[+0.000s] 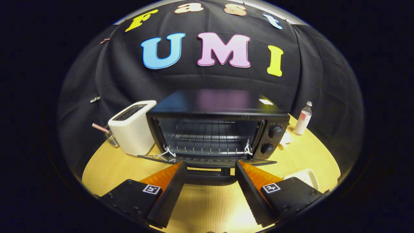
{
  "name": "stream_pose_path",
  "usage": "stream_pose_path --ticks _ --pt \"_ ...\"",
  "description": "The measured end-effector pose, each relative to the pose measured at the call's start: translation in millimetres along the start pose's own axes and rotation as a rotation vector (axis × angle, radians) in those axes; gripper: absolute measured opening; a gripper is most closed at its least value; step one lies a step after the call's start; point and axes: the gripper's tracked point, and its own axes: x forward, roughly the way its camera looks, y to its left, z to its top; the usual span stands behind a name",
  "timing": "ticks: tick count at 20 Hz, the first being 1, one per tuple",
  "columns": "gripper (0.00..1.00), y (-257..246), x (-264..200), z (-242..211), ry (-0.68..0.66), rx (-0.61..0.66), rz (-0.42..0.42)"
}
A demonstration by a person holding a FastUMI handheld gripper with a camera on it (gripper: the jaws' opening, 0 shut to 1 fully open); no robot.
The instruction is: Open the toaster oven, put the food inside, and close the toaster oven door.
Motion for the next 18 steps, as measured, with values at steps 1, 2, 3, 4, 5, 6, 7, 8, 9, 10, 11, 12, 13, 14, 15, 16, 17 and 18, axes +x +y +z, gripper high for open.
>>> stream_pose_path --ticks 1,2,3,4,5,6,7,8,9,10,11,12,13,14,15,16,17,18 --pt "0.98 -0.5 -2.0 -15.6 0.040 0.004 0.006" --pt "0.98 -2.6 -3.8 -28.7 0.070 0.008 0.014" --pt "0.98 -5.2 -4.6 -41.1 0.096 0.007 0.018" --pt "0.98 -8.4 -7.1 -51.1 0.114 0.002 0.025" --pt "0.98 -11.6 -11.2 -56.8 0.123 -0.006 0.030" --pt "0.98 -16.7 -16.2 -60.3 0.124 -0.012 0.041" --pt "0.98 -22.2 -21.1 -60.3 0.119 -0.017 0.055" --pt "0.98 -30.2 -25.1 -58.9 0.115 -0.026 0.066" --pt "0.98 -40.3 -29.9 -57.9 0.117 -0.035 0.079" --pt "0.98 -52.5 -35.6 -57.2 0.125 -0.043 0.090" --pt "0.98 -66.6 -40.9 -54.2 0.130 -0.048 0.105" --pt "0.98 -82.1 -46.6 -50.2 0.133 -0.053 0.113" --pt "0.98 -99.8 -50.2 -45.7 0.136 -0.059 0.120" --pt "0.98 -119.5 -54.1 -41.9 0.141 -0.060 0.119" --pt "0.98 -138.8 -56.9 -39.2 0.150 -0.055 0.114" --pt "0.98 -155.6 -59.6 -37.4 0.157 -0.054 0.113" --pt "0.98 -170.0 -62.4 -36.4 0.164 -0.053 0.118" --pt "1.00 -183.9 -63.2 -36.4 0.173 -0.049 0.120"
